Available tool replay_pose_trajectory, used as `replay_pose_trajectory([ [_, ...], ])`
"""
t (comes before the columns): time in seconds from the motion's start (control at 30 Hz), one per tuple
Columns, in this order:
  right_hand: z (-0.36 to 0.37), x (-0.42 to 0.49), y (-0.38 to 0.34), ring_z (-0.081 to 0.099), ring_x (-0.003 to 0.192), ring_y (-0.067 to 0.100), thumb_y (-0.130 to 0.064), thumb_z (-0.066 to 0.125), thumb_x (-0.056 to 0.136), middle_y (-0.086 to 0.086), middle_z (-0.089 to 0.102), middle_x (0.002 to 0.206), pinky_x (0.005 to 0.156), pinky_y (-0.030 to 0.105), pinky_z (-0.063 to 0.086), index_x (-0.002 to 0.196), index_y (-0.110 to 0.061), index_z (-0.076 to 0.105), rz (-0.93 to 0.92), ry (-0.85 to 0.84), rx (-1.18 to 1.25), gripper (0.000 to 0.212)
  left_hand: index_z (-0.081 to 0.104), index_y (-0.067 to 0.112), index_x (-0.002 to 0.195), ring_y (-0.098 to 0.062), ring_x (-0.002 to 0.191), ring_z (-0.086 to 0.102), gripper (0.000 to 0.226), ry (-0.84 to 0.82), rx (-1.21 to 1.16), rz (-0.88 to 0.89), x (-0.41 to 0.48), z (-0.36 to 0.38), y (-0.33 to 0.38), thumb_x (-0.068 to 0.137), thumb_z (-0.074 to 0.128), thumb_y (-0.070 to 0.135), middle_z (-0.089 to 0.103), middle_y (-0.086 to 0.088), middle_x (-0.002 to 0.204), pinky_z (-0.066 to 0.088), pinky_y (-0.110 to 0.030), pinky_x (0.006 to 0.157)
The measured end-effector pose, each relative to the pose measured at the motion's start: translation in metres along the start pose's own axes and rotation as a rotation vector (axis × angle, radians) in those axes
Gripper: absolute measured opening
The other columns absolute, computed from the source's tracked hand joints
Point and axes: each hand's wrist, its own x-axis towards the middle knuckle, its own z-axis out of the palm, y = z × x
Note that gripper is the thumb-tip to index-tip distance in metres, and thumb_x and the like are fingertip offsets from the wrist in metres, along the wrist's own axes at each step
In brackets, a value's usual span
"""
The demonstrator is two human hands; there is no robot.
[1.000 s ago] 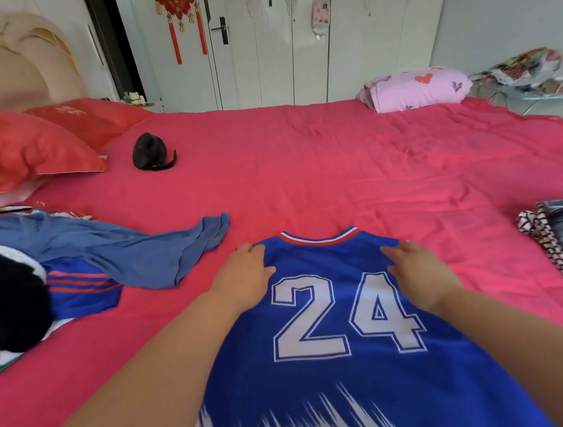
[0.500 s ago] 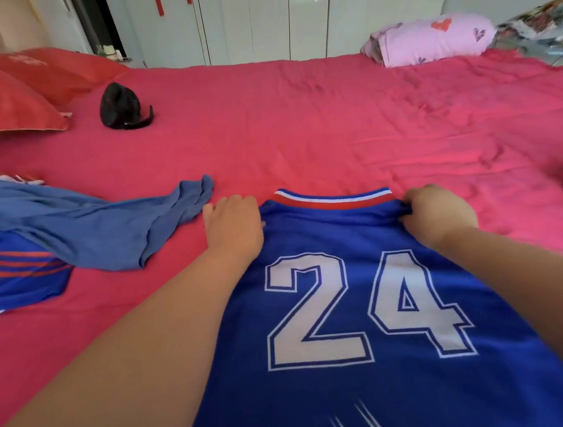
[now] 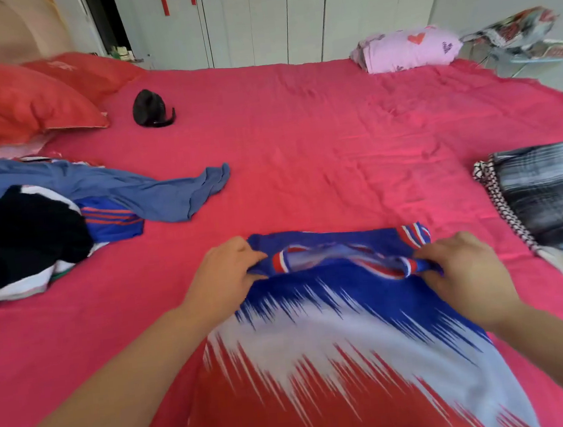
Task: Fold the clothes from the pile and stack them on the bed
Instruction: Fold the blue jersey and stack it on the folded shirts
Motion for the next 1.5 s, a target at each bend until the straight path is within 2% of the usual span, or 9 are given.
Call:
replay_pose_trajectory([
  [0.4,-0.025,-0.121,0.000,0.058,0.057,0.016,-0.041,0.047,0.064,-0.010,0.056,0.058,0.051,0.028,0.044,0.069,-0.030,0.063,-0.269,-0.245,0.007,0.020,0.075,0.034,0.083,-0.003,0.052,0.054,0.031,-0.356,0.053,0.127,-0.116,-0.003,0.061,0.055,0.064,0.041,0.051,0.012,0.063,0.035,-0.011,0.044],
  [0.5,-0.030,-0.123,0.001,0.053,0.058,0.010,-0.056,0.051,0.070,-0.014,0.048,0.053,0.056,0.025,0.039,0.065,-0.027,0.056,-0.280,-0.414,0.041,0.030,0.069,0.023,0.102,-0.015,0.084,0.059,0.030,-0.515,0.111,0.088,-0.117,-0.012,0.062,0.079,0.062,0.042,0.059,0.001,0.089,0.040,-0.024,0.066],
  [0.6,-0.037,-0.116,-0.004,0.046,0.072,0.001,-0.061,0.061,0.072,-0.019,0.046,0.062,0.070,0.020,0.037,0.091,-0.034,0.064,-0.204,-0.721,0.109,0.033,0.060,0.026,0.119,-0.017,0.100,0.053,0.046,-0.751,0.103,0.018,-0.109,-0.021,0.064,0.082,0.058,0.054,0.059,0.000,0.106,0.037,-0.029,0.078],
  [0.77,-0.036,-0.075,-0.001,0.060,0.083,0.005,-0.046,0.053,0.089,-0.011,0.066,0.087,0.076,0.020,0.039,0.097,-0.024,0.068,0.019,-0.572,0.168,0.027,0.070,0.026,0.100,-0.011,0.091,0.061,0.045,-0.527,-0.078,-0.192,-0.076,-0.026,0.058,0.082,0.048,0.061,0.068,0.005,0.098,0.047,-0.034,0.083],
  [1.0,0.005,0.001,0.024,0.055,0.104,0.036,-0.031,0.054,0.091,0.019,0.057,0.113,0.087,0.037,0.043,0.118,-0.014,0.059,0.432,-0.273,0.147,0.033,0.053,0.016,0.129,-0.025,0.115,0.050,0.037,-0.298,-0.007,-0.342,-0.009,-0.001,0.018,0.097,0.042,0.031,0.056,-0.009,0.124,0.040,-0.035,0.095],
  [1.17,0.040,0.029,0.038,0.051,0.116,0.038,-0.036,0.050,0.093,0.025,0.054,0.124,0.094,0.039,0.041,0.131,-0.006,0.044,0.644,-0.444,0.143,0.049,0.026,0.022,0.145,-0.028,0.130,0.036,0.053,-0.480,0.186,-0.491,0.011,0.032,-0.011,0.098,0.030,0.046,0.039,-0.010,0.141,0.032,-0.041,0.103],
  [1.27,0.048,0.036,0.047,0.055,0.113,0.034,-0.014,0.052,0.090,0.020,0.061,0.120,0.089,0.033,0.041,0.120,-0.007,0.059,0.585,-0.413,0.099,0.031,0.045,0.018,0.132,-0.026,0.117,0.049,0.037,-0.603,0.240,-0.438,0.015,0.045,-0.032,0.100,0.034,0.033,0.052,-0.010,0.127,0.040,-0.038,0.096],
  [1.37,0.047,0.046,0.060,0.057,0.110,0.033,-0.005,0.050,0.089,0.017,0.064,0.116,0.086,0.032,0.040,0.108,-0.007,0.068,0.598,-0.346,0.086,0.026,0.057,0.013,0.105,-0.028,0.101,0.056,0.021,-0.421,0.181,-0.409,0.023,0.042,-0.056,0.094,0.040,0.015,0.060,-0.011,0.110,0.044,-0.036,0.083],
  [1.5,0.054,0.055,0.073,0.056,0.110,0.037,-0.006,0.050,0.090,0.022,0.063,0.115,0.086,0.037,0.041,0.105,-0.002,0.069,0.662,-0.232,0.123,0.025,0.057,0.006,0.103,-0.035,0.098,0.057,0.020,-0.181,0.117,-0.500,0.043,0.034,-0.074,0.095,0.041,0.015,0.063,-0.019,0.104,0.039,-0.037,0.075],
])
